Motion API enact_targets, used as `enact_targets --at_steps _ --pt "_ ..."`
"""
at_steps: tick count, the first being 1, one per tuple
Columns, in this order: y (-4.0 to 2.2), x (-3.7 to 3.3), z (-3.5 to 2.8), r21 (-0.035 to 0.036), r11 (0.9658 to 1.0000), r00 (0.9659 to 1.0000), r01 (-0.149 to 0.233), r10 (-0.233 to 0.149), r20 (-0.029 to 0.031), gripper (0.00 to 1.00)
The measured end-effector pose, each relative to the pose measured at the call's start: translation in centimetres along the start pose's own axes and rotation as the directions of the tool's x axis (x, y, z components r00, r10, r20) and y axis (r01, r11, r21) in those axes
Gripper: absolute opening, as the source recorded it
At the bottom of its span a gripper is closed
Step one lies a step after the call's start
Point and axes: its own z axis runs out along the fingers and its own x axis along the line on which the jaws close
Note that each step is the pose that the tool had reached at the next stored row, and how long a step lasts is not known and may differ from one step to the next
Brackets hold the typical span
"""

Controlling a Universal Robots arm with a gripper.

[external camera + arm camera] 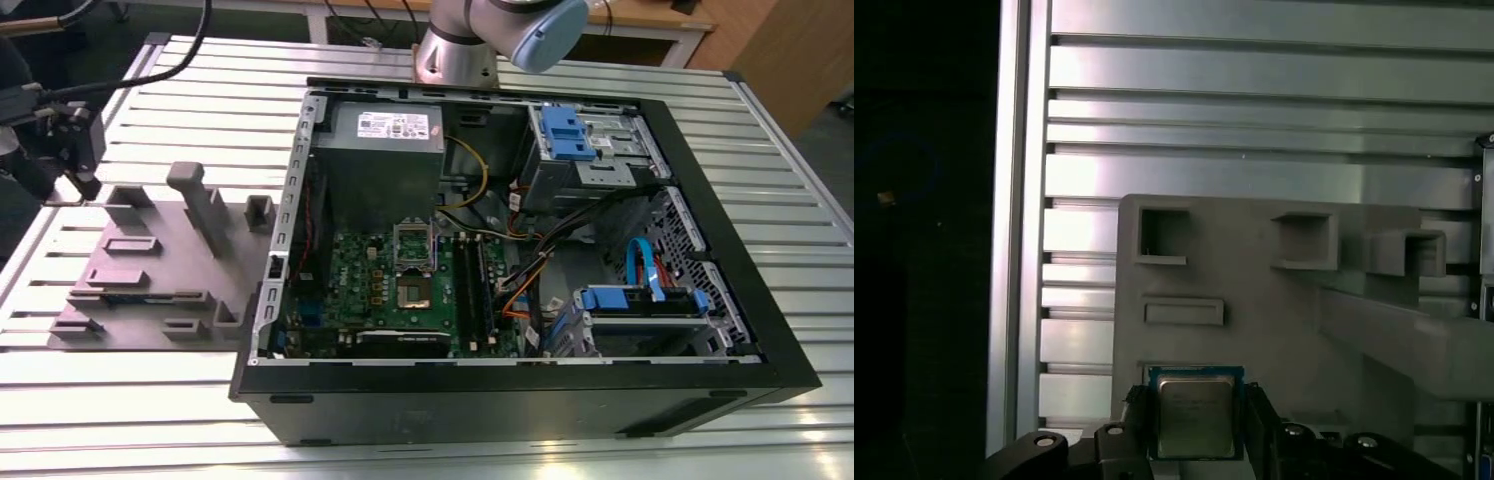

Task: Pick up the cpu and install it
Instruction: 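Pick up the cpu and move it towards the insertion slot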

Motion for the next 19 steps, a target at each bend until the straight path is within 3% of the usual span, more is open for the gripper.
enact_targets --at_steps 8,11,19 --pt "0.06 -0.04 -2.96 0.0000 1.0000 1.0000 0.000 0.000 -0.0002 0.47" --pt "0.07 -0.05 -3.71 -0.0001 1.0000 1.0000 0.000 0.000 -0.0001 0.47" --pt "0.07 -0.12 -3.90 0.0000 1.0000 1.0000 0.000 0.000 -0.0004 0.47"
